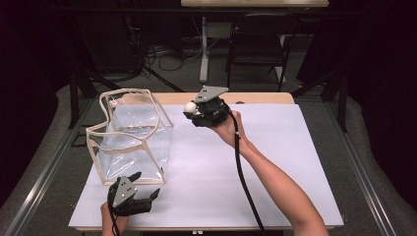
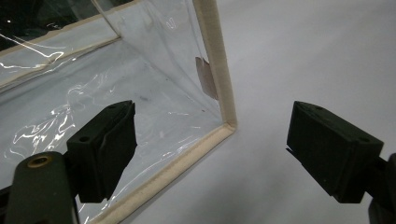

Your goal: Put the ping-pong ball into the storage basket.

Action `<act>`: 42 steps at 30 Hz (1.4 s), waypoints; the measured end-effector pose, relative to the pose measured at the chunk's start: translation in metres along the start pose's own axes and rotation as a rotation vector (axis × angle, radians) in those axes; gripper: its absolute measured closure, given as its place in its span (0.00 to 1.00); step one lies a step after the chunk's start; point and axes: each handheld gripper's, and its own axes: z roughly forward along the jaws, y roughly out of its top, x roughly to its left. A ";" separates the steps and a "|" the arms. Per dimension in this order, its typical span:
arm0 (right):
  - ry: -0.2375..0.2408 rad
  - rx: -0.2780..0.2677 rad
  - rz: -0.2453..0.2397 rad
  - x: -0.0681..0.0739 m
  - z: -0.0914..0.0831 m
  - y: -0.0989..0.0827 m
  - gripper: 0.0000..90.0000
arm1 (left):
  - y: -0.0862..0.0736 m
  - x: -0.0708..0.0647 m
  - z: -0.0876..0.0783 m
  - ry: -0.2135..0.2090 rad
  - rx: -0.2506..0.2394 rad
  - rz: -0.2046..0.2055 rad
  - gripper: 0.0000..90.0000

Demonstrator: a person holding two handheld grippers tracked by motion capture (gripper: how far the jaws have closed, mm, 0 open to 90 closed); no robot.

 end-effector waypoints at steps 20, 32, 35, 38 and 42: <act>0.006 0.002 -0.012 -0.002 0.007 0.018 0.57 | 0.000 0.000 0.000 0.000 0.000 0.000 0.18; 0.013 0.012 -0.023 0.000 0.012 0.026 0.57 | 0.000 0.000 0.000 -0.001 -0.002 -0.004 0.18; 0.015 0.013 -0.029 0.001 0.013 0.028 0.57 | 0.000 0.000 0.000 0.000 -0.002 -0.005 0.18; 0.016 0.011 -0.031 0.001 0.014 0.031 0.57 | 0.000 0.000 0.000 0.000 -0.002 -0.004 0.18; 0.018 0.011 -0.037 0.002 0.015 0.035 0.57 | 0.000 0.000 0.000 -0.001 0.000 0.001 0.18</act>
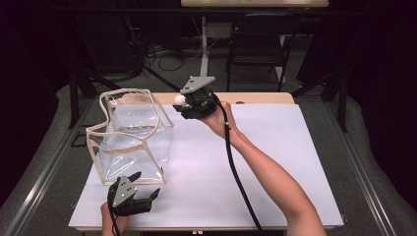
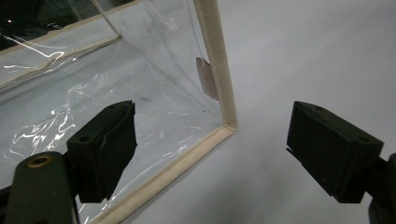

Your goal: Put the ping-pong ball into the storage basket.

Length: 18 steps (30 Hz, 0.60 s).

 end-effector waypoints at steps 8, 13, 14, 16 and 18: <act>0.002 -0.010 -0.007 0.001 0.000 0.008 0.57 | 0.000 0.000 0.000 0.000 -0.001 -0.004 0.18; 0.001 -0.007 -0.011 0.002 0.002 0.011 0.57 | 0.000 0.000 0.000 0.000 -0.001 -0.004 0.18; 0.001 -0.007 -0.011 0.002 0.002 0.012 0.57 | 0.000 0.000 0.000 0.001 -0.001 -0.004 0.18; 0.003 -0.004 -0.011 0.002 0.003 0.013 0.57 | 0.000 0.000 0.000 0.000 -0.001 -0.003 0.18; 0.004 -0.006 -0.011 0.002 0.003 0.015 0.57 | 0.000 0.000 0.000 0.000 -0.001 -0.004 0.18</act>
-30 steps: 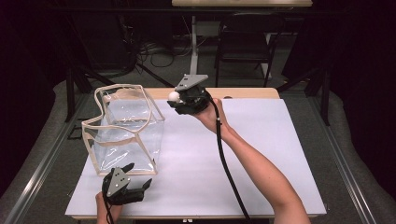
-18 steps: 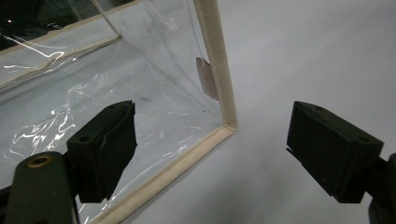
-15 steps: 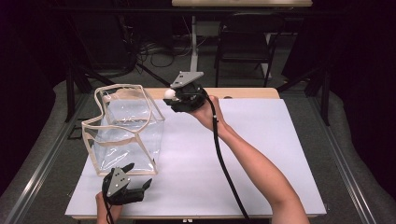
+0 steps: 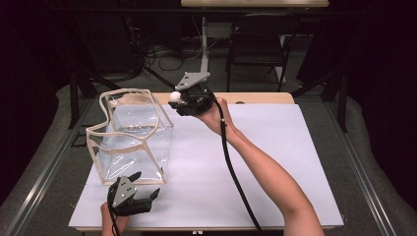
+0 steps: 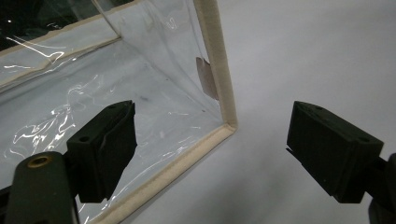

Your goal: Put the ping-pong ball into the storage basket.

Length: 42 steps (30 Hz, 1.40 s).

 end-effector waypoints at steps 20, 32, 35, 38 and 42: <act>0.008 0.017 -0.020 0.004 0.008 0.011 0.57 | 0.000 0.000 0.000 0.002 -0.003 -0.001 0.18; 0.012 0.012 -0.029 0.007 0.010 0.019 0.57 | 0.000 0.000 -0.001 0.001 -0.001 0.000 0.18; 0.014 0.012 -0.033 0.008 0.011 0.022 0.57 | 0.000 0.001 -0.001 0.002 0.000 0.001 0.18; 0.016 0.016 -0.037 0.009 0.012 0.023 0.57 | 0.000 0.000 -0.001 0.002 -0.001 0.001 0.18; 0.018 0.015 -0.038 0.011 0.013 0.026 0.57 | 0.000 0.001 -0.001 0.000 0.001 0.002 0.18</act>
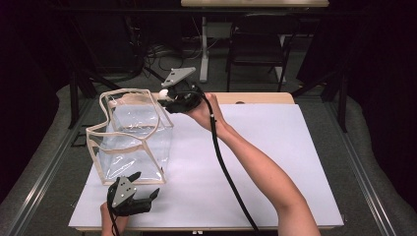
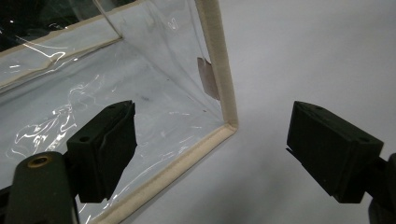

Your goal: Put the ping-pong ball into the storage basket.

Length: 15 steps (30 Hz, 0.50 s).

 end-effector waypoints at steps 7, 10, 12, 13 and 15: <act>0.008 0.006 -0.003 0.002 0.003 0.003 0.57 | 0.000 0.000 0.000 0.001 -0.002 0.000 0.18; 0.011 0.006 -0.006 0.003 0.004 0.006 0.57 | 0.000 0.000 0.001 0.002 -0.002 -0.002 0.18; 0.012 0.005 -0.009 0.004 0.004 0.007 0.57 | 0.000 0.000 0.000 0.001 -0.001 0.000 0.18; 0.014 0.006 -0.012 0.005 0.005 0.008 0.57 | 0.000 0.000 0.001 0.002 -0.001 0.000 0.18; 0.015 0.005 -0.017 0.006 0.006 0.010 0.57 | 0.000 0.000 0.001 0.001 0.000 0.001 0.18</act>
